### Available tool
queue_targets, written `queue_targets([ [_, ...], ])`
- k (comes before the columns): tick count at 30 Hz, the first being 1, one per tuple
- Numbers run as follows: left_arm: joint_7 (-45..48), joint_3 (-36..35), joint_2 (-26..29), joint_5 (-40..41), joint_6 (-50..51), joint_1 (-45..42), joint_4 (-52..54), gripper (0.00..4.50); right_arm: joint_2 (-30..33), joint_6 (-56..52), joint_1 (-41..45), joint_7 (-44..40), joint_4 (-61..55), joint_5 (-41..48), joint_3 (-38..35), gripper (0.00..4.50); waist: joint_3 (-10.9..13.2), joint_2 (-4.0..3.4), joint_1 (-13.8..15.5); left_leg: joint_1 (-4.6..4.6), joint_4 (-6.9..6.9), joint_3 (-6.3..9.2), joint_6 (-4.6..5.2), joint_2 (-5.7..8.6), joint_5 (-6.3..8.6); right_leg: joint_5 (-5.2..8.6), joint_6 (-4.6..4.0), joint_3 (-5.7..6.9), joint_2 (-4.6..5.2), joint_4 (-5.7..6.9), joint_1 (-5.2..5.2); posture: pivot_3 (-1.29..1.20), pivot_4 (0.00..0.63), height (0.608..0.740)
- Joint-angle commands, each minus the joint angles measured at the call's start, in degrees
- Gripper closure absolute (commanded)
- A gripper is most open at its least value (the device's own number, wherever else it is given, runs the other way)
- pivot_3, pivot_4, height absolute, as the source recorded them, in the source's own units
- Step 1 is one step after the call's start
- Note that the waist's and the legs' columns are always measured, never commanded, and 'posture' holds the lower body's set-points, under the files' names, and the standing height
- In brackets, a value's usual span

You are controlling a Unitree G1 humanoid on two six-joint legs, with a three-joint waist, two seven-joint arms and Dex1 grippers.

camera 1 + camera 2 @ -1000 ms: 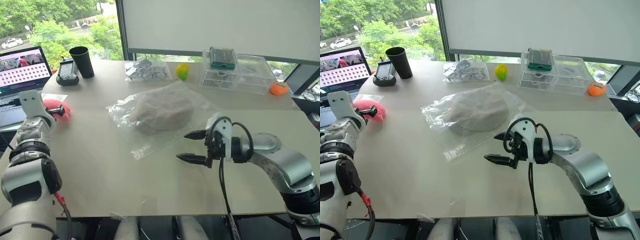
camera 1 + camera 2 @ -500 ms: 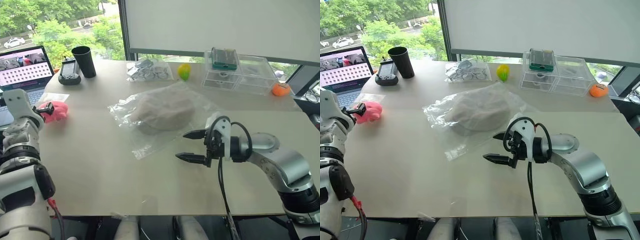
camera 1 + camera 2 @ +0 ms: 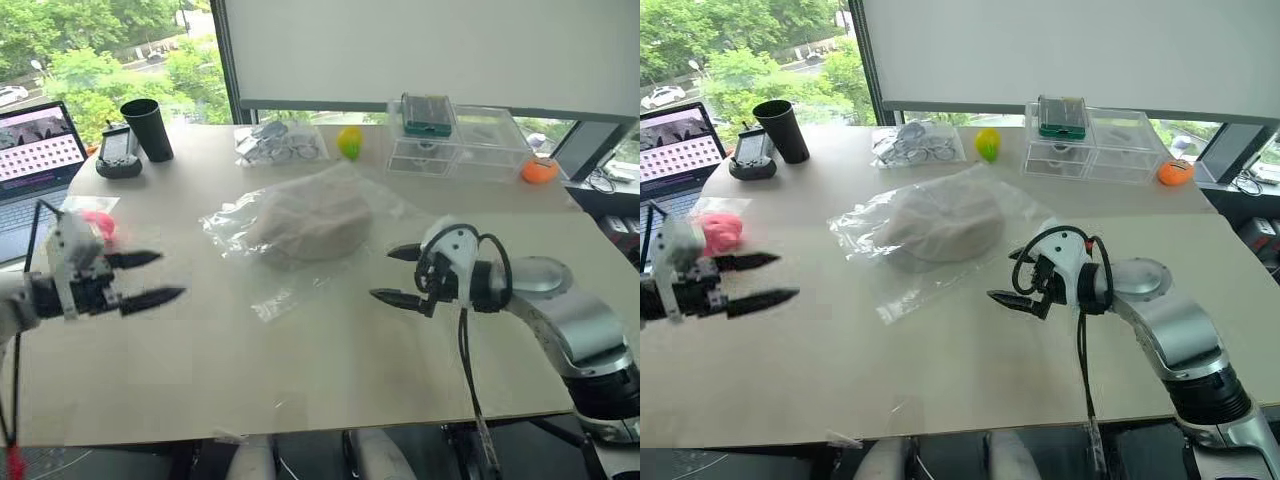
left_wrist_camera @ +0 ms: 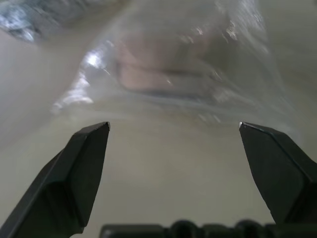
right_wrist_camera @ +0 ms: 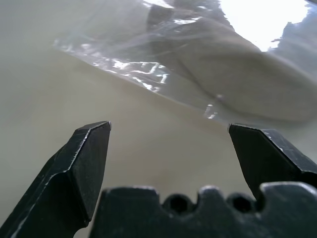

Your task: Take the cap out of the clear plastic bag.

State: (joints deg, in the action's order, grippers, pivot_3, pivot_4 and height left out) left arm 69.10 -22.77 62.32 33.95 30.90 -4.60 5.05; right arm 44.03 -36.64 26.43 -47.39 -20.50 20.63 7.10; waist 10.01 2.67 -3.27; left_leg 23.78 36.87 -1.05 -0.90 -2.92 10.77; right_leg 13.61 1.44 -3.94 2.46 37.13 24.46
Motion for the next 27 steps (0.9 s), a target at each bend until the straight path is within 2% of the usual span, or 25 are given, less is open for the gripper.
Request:
queue_targets([
  [1,1.7,-3.1,1.9,-0.4,-1.4,1.7,4.1,0.02,-1.3,5.9,1.6,2.5,-0.6,-6.1,2.3,0.00,0.0,0.00,0.4,-0.01,0.00,0.00,0.00,0.00,0.00,0.07,0.10,0.01,0.00,0.00,-0.01,0.00,0.150,0.740],
  [7,-0.8,-2.0,-0.8,-1.7,-3.3,1.7,4.2,0.02,-2.9,15.2,1.0,3.5,1.0,-14.5,6.6,0.00,0.0,-0.01,1.0,0.06,0.00,-0.03,0.00,0.02,0.00,0.06,0.07,0.00,0.02,-0.03,0.01,0.00,0.150,0.740],
  [10,-1.5,-1.6,-2.1,-2.3,-3.8,2.4,4.3,0.02,-1.5,24.6,0.9,3.2,3.5,-22.3,11.0,0.00,0.0,-0.01,0.9,0.06,0.00,-0.04,0.00,0.02,0.00,0.01,-0.01,0.00,0.01,-0.03,0.02,0.00,0.150,0.740],
  [15,-2.4,-1.9,-3.2,-1.8,-2.9,1.5,5.1,0.02,-3.9,33.1,2.7,5.2,8.4,-33.8,18.0,0.00,0.0,-0.01,0.7,0.03,0.00,-0.05,0.00,0.01,0.00,0.03,0.02,0.00,0.00,-0.01,0.03,0.00,0.150,0.740],
  [21,-2.9,-1.6,-3.4,-1.4,-2.4,0.9,5.7,0.02,-10.5,38.4,5.1,13.7,13.8,-47.7,23.2,0.00,0.0,-0.01,0.7,0.03,0.00,-0.06,0.00,0.01,0.00,-0.01,-0.03,-0.01,-0.01,0.02,0.05,0.00,0.150,0.740],
  [27,-3.1,-1.6,-3.5,-1.3,-1.9,0.3,5.7,0.02,-18.6,40.7,7.2,22.4,18.6,-54.4,23.3,0.00,0.0,-0.01,0.8,0.04,0.00,-0.05,0.00,0.02,0.00,-0.07,-0.14,-0.01,0.00,0.02,0.04,0.00,0.150,0.740],
])
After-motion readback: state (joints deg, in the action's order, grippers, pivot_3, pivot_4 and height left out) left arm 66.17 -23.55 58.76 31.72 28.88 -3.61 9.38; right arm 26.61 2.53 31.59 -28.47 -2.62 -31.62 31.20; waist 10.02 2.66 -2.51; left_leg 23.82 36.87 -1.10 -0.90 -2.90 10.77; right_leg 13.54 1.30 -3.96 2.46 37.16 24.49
